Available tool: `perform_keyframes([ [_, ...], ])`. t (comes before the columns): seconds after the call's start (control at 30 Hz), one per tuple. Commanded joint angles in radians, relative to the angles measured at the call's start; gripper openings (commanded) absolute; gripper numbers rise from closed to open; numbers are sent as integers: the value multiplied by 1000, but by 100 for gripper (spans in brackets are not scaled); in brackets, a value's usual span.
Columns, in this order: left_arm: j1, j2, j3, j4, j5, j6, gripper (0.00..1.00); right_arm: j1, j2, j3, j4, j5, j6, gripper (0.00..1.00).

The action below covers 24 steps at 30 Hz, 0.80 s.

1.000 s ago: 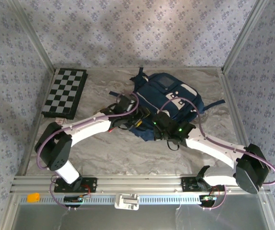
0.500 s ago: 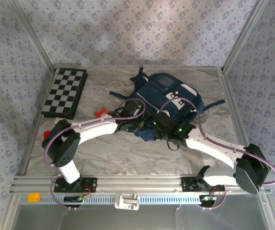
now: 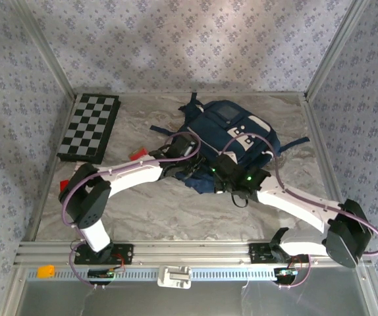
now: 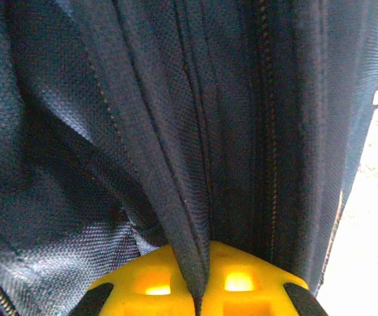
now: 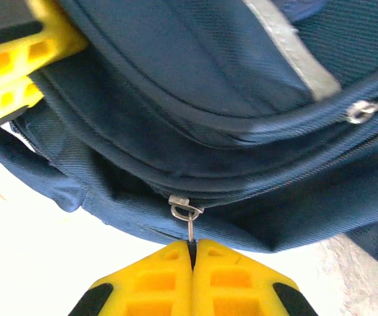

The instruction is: Pack books, pencil case, and school supplies into a backpack

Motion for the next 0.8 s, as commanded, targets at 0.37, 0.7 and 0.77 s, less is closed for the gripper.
perform_keyframes([
  [0.37,210,-170,-40,-94,74,180,0,-349,-187,-107,-216,-56,-76,0],
  [0.7,310,-144,6,-141,186,297,0,-486,-91,-75,-151,-33,-91,0],
  [0.77,308,-125,18,-136,217,311,0,-477,-97,-66,-106,-66,-127,0],
])
